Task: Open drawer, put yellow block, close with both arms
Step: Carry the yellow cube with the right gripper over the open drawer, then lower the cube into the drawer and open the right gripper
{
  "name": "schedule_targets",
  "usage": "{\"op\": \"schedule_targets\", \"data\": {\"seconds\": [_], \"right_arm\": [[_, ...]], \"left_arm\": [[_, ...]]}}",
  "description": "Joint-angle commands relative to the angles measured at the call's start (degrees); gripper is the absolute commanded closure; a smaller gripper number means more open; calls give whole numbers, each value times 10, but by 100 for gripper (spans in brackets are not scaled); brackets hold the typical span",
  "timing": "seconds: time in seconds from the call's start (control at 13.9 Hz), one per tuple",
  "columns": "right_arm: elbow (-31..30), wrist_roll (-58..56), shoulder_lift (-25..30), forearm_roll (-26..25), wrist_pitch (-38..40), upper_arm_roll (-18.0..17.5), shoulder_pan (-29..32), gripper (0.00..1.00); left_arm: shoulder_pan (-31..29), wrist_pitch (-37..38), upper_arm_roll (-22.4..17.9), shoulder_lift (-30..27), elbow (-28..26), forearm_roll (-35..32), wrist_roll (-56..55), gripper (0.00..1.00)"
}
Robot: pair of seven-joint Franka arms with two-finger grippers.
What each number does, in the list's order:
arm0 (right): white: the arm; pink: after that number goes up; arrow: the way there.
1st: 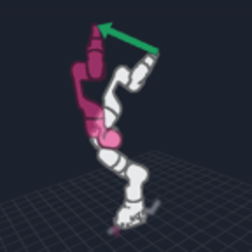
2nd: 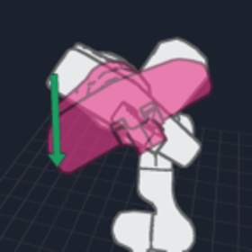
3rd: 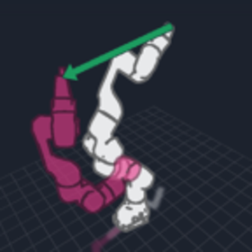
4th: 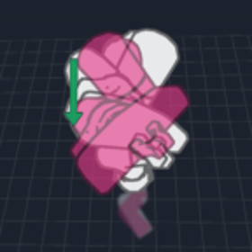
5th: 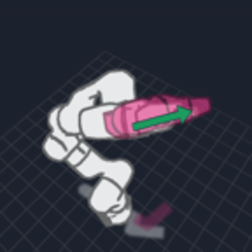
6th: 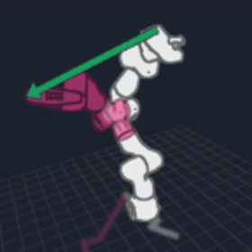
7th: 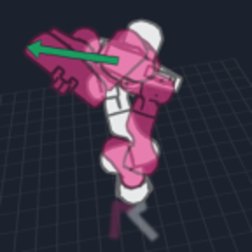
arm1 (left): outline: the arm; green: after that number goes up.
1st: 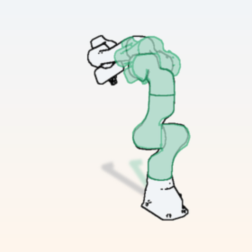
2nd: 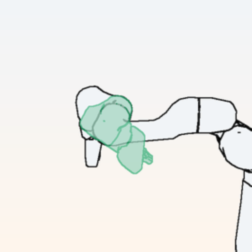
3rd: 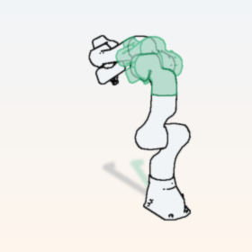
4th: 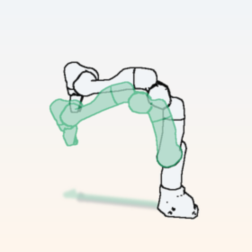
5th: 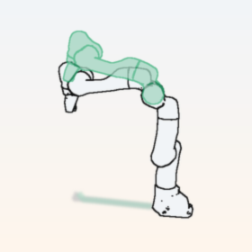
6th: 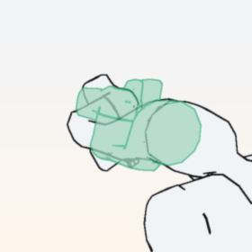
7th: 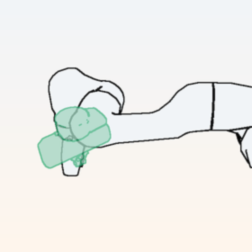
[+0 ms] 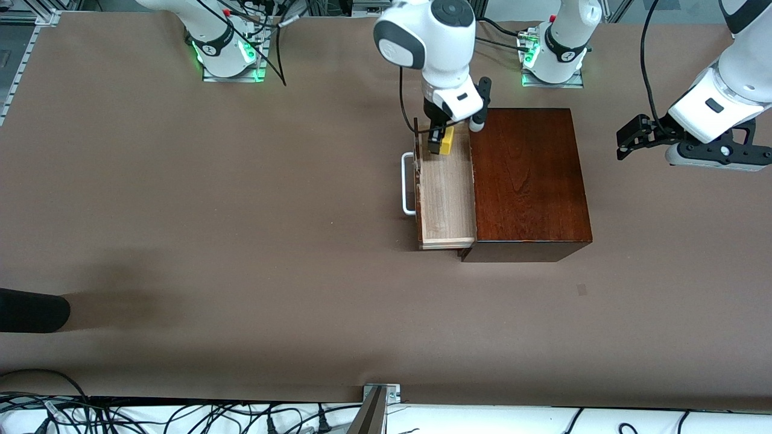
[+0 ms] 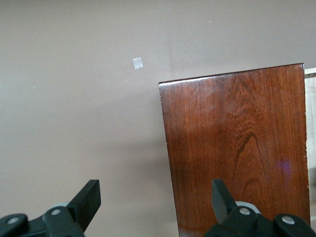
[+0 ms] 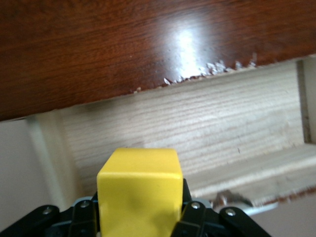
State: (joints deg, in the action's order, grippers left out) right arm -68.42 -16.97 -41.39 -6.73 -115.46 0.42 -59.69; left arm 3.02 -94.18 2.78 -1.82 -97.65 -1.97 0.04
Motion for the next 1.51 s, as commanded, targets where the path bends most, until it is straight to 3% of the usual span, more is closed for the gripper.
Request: {"op": "schedule_targets", "data": {"seconds": [0.0,0.5,1.37,1.44], "right_arm": [[39,-29,-37,-22,-13,5,-8,100],[36,-98,-52,-24,-22,9,3,100],[33,-117,-75,-23,-25,10,25,100],[33,-116,-75,-23,-27,10,25,85]], "left_arm": [[3,-4,-5,-6,-5,10,9,0],[3,-3,-3,-6,-5,10,7,0],[2,6,-1,-7,-5,11,7,0],[2,6,-1,-7,-5,11,8,0]]}}
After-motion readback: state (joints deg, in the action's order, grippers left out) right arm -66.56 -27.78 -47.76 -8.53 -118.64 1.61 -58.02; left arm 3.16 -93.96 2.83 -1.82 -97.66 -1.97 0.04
